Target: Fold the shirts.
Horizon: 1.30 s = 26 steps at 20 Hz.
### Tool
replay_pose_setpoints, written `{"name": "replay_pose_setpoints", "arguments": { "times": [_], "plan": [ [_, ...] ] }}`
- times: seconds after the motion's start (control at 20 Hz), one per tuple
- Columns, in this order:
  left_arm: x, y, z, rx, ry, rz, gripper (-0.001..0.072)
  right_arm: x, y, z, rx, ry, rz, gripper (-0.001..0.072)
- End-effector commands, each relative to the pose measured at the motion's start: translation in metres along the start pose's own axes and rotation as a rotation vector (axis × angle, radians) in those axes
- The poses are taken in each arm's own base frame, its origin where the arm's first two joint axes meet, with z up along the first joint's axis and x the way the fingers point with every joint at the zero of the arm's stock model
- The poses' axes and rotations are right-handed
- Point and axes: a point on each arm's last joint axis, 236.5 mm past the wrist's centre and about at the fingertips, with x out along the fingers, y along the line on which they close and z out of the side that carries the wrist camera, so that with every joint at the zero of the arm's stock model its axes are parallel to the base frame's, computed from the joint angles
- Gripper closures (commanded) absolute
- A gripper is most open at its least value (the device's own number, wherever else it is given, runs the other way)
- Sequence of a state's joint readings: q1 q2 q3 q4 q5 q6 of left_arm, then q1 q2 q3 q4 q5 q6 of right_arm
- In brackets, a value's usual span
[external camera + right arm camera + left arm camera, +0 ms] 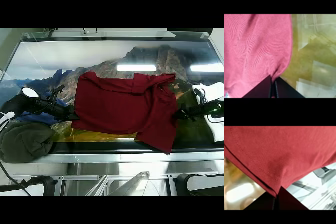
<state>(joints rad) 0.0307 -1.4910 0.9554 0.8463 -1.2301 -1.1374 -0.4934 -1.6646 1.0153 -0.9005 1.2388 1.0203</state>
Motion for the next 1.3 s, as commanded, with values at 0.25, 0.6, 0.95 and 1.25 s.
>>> {"name": "replay_pose_setpoints", "arguments": {
  "times": [0.25,0.6,0.95,1.25],
  "plan": [
    [-0.009,0.009,0.001,-0.032,-0.010,-0.008,0.0687,-0.015,-0.009,0.002,0.010,-0.019,0.020,0.0351],
    [-0.026,0.025,0.002,-0.096,-0.036,-0.026,0.0687,-0.020,-0.025,-0.009,0.084,-0.004,0.122,0.0353],
    [-0.026,0.025,0.002,-0.096,-0.036,-0.026,0.0687,0.007,-0.001,-0.021,0.054,0.104,0.180,0.0354],
    [-0.026,0.025,0.001,-0.096,-0.033,-0.027,0.0687,0.006,0.000,-0.021,0.044,0.103,0.179,0.0516]
  ]
}}
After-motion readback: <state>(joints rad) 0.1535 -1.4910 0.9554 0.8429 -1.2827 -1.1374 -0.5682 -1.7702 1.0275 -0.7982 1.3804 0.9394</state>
